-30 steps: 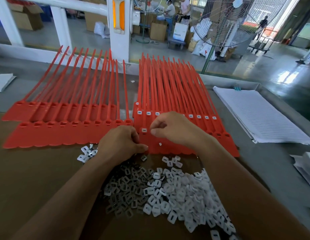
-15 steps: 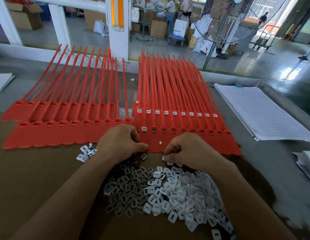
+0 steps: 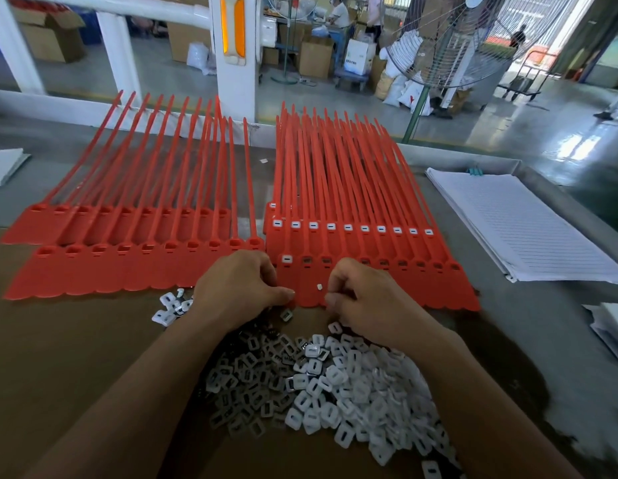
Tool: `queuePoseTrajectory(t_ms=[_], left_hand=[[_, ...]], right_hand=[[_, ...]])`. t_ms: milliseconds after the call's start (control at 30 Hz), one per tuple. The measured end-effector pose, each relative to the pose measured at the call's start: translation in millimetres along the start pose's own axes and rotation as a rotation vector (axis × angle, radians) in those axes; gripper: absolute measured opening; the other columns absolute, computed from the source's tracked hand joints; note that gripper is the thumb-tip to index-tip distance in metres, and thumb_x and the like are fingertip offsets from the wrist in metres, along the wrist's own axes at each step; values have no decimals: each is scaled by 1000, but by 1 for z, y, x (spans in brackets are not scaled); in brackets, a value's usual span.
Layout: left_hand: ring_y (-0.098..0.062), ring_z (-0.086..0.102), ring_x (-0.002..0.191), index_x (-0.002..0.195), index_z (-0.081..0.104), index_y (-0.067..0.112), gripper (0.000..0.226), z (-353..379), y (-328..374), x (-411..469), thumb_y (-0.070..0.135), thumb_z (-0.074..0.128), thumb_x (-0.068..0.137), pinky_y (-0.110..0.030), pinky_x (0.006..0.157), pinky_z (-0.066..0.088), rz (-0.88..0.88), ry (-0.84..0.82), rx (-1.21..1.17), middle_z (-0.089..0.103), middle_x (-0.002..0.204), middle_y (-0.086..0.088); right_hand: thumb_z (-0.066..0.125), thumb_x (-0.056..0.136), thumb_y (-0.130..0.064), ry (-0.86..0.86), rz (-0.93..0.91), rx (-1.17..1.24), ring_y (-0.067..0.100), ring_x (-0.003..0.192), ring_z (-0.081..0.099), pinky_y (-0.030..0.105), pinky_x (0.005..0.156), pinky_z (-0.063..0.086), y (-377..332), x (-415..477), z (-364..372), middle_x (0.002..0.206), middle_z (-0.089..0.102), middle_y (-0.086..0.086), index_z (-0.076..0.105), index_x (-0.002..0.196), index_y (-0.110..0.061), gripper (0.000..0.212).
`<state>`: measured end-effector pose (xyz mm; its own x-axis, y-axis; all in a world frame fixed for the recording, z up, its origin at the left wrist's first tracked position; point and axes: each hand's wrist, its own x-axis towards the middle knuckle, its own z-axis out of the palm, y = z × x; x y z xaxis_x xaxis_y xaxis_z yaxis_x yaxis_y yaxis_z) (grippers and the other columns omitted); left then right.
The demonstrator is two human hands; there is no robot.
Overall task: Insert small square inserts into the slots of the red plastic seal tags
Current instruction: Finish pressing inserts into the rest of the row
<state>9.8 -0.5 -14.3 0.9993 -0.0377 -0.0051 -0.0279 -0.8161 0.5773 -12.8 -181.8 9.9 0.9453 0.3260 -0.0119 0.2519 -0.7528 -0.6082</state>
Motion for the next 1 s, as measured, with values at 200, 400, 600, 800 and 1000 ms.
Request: queuePoseTrajectory(t_ms=[200,400,600,800,1000], left_hand=[[0,52,68,70,57,27,27,0,-1,-1,48,74,65,-25,58,40,0,-5,-3,59,72,13],[0,52,66,69,57,27,28,1,-1,-1,48,75,65,-24,56,39,-4,-6,-2,59,69,13],[-3,54,65,69,57,26,28,1,-2,-1,47,75,64,-26,58,42,-4,-5,-6,60,69,11],[-3,55,66,70,58,26,27,0,-1,-1,47,74,65,-27,60,46,5,-11,-15,61,69,11],[-3,56,66,70,59,25,26,0,0,-2,46,74,65,-29,64,49,2,-16,-26,61,68,11]], right_hand=[[69,76,-9,19,-36,40,-13,62,51,6,58,41,1,-2,-2,65,55,-16,53,67,-28,26],[68,71,0,83,6,51,-2,63,56,11,59,47,6,0,-2,67,59,-13,57,65,-28,30],[68,80,-15,122,0,75,-8,75,56,1,67,42,9,3,0,75,60,-20,64,75,-28,14],[69,80,-13,164,-10,96,-5,74,57,11,68,47,10,12,-5,76,59,-16,67,89,-22,12],[70,78,-11,175,-9,57,-10,69,55,2,62,43,10,29,-9,72,59,-20,63,71,-31,22]])
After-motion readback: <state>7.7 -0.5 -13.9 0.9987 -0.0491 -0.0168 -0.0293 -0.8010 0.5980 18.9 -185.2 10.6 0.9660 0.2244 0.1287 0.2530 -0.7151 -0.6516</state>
